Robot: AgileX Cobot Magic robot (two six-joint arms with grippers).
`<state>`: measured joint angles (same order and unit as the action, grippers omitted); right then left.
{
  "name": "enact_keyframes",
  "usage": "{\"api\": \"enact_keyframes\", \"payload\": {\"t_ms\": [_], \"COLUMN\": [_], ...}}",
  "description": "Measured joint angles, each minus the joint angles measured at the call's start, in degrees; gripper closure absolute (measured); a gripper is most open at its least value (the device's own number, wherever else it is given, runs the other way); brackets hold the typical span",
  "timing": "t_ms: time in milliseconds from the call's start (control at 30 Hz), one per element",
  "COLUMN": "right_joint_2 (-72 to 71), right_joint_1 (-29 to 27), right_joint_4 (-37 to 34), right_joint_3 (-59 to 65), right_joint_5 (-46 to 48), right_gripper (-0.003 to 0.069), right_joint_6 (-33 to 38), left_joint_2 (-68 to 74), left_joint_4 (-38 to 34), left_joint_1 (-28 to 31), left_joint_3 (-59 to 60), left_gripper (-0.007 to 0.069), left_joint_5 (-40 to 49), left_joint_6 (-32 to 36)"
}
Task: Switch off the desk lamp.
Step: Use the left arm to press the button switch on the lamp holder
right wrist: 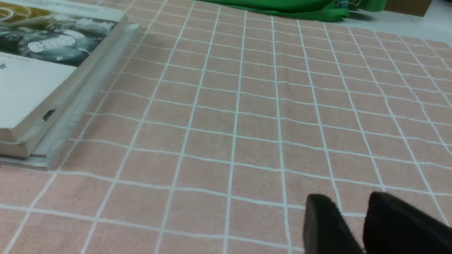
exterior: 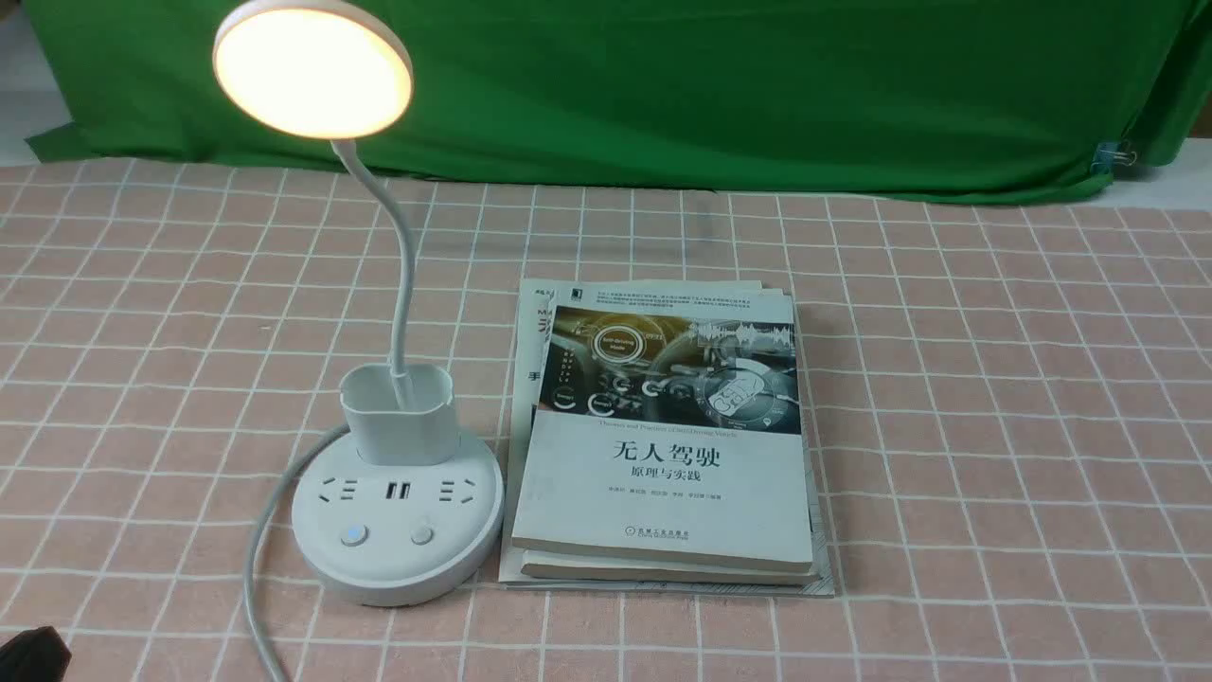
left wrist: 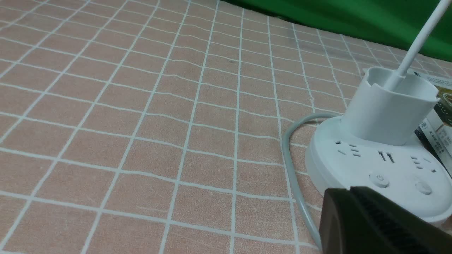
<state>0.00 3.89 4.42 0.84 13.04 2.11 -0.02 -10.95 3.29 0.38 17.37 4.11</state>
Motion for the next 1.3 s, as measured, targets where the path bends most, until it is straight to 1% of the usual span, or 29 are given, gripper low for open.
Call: {"api": "enact_keyframes", "payload": {"t_ms": [767, 833, 900, 933, 967, 1067, 1100, 1133, 1167, 1300], "right_joint_2": [0.0, 0.0, 0.0, 0.0, 0.0, 0.0, 0.0, 0.0, 0.0, 0.0], "right_joint_1": [0.0, 0.0, 0.0, 0.0, 0.0, 0.0, 0.0, 0.0, 0.0, 0.0], "right_joint_4": [0.0, 0.0, 0.0, 0.0, 0.0, 0.0, 0.0, 0.0, 0.0, 0.0], "right_joint_3": [0.0, 0.0, 0.0, 0.0, 0.0, 0.0, 0.0, 0.0, 0.0, 0.0], "right_joint_5": [0.0, 0.0, 0.0, 0.0, 0.0, 0.0, 0.0, 0.0, 0.0, 0.0], "right_gripper": [0.0417, 0.0417, 0.0417, 0.0417, 0.0417, 0.0417, 0.0417, 0.0417, 0.0417, 0.0417], "right_joint_6": [0.0, 0.0, 0.0, 0.0, 0.0, 0.0, 0.0, 0.0, 0.0, 0.0], "left_joint_2": [0.0, 0.0, 0.0, 0.0, 0.0, 0.0, 0.0, 0.0, 0.0, 0.0], "left_joint_4": [0.0, -0.2, -4.13, -8.23, -9.05, -23.11, -24.72, -28.83, -30.73, -32.16], "left_joint_1": [0.0, 0.0, 0.0, 0.0, 0.0, 0.0, 0.0, 0.0, 0.0, 0.0], "left_joint_3": [0.0, 0.0, 0.0, 0.0, 0.0, 0.0, 0.0, 0.0, 0.0, 0.0], "left_gripper": [0.0621, 0.0621, 0.0621, 0.0621, 0.0621, 0.0621, 0.0621, 0.0621, 0.0621, 0.0621], "left_joint_5": [-0.07, -1.18, -2.97, -4.96, -5.28, -11.01, -11.35, -13.82, -15.79, -20.4], "left_joint_6": [0.11, 0.11, -0.67, -2.01, -2.25, -5.21, -5.28, -5.71, -6.06, -6.15]}}
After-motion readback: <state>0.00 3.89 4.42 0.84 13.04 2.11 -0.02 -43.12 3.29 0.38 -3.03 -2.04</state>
